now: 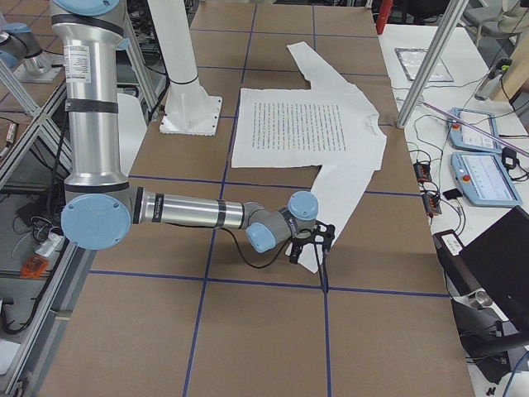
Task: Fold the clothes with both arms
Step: 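Grasp the cuff of the sleeve nearest the right gripper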
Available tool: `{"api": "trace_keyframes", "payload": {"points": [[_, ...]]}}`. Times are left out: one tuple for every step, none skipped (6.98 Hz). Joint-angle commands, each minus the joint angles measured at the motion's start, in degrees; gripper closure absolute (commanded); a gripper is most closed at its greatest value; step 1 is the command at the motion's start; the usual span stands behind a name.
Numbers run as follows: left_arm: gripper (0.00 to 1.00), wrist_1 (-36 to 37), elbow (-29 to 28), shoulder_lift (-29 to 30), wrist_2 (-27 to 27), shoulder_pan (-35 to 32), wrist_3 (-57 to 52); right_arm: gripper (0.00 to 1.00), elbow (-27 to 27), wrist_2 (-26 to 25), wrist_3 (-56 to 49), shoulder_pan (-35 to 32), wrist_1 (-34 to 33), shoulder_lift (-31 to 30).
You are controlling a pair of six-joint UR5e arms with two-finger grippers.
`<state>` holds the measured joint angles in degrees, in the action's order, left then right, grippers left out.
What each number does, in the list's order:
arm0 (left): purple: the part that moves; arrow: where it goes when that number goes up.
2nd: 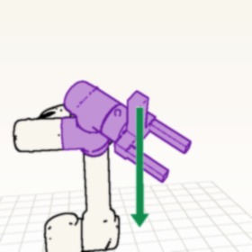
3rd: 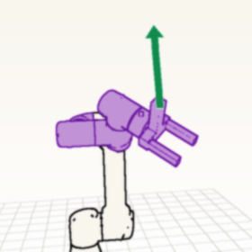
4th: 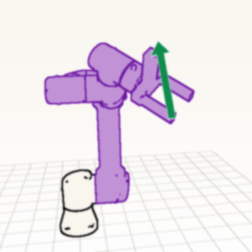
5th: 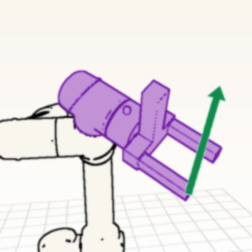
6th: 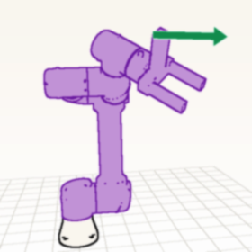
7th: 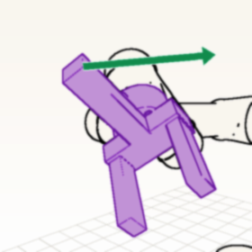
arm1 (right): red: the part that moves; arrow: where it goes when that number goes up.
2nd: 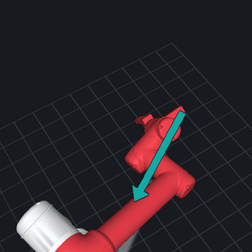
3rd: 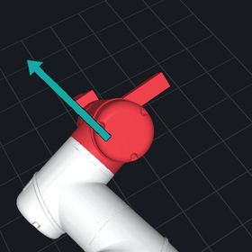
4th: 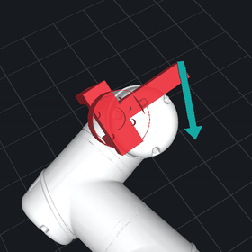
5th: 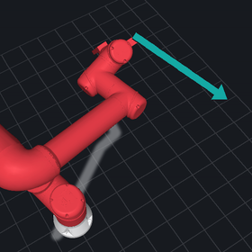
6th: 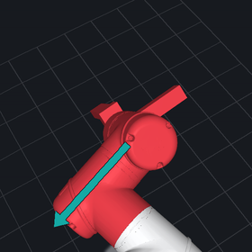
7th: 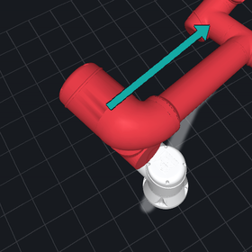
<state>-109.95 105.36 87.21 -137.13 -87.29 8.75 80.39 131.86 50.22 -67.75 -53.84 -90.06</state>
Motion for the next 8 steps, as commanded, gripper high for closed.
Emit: {"api": "trace_keyframes", "payload": {"points": [[0.00, 0.0, 0.2, -0.3, -0.1, -0.1, 0.0, 0.24, -1.1, 0.0, 0.3, 0.3, 0.1, 0.4], [0.00, 0.0, 0.1, -0.4, 0.0, -0.1, 0.0, 0.28, -1.1, 0.1, 0.3, 0.6, 0.1, 0.5], [0.00, 0.0, 0.1, -0.4, 0.0, -0.1, 0.0, 0.29, -1.2, 0.1, 0.3, 1.1, 0.1, 0.4], [0.00, 0.0, 0.0, -0.3, 0.0, 0.0, 0.0, 0.30, -1.2, 0.1, 0.3, 1.3, 0.1, 0.4], [0.00, 0.0, 0.1, -0.2, -0.1, -0.1, 0.0, 0.38, -1.2, 0.1, 0.3, 1.3, 0.1, 0.0], [0.00, 0.0, 0.0, -0.2, 0.0, -0.1, 0.0, 0.58, -1.3, 0.1, 0.3, 1.4, 0.0, 0.0], [0.00, 0.0, 0.0, -0.2, 0.0, -0.1, 0.0, 0.79, -2.0, 0.1, 0.3, 1.3, 0.0, 0.0], [0.00, 0.0, 0.0, -0.3, -0.1, -0.1, 0.0, 0.96, -2.0, 0.2, 0.3, 1.3, 0.1, 0.0]]}}
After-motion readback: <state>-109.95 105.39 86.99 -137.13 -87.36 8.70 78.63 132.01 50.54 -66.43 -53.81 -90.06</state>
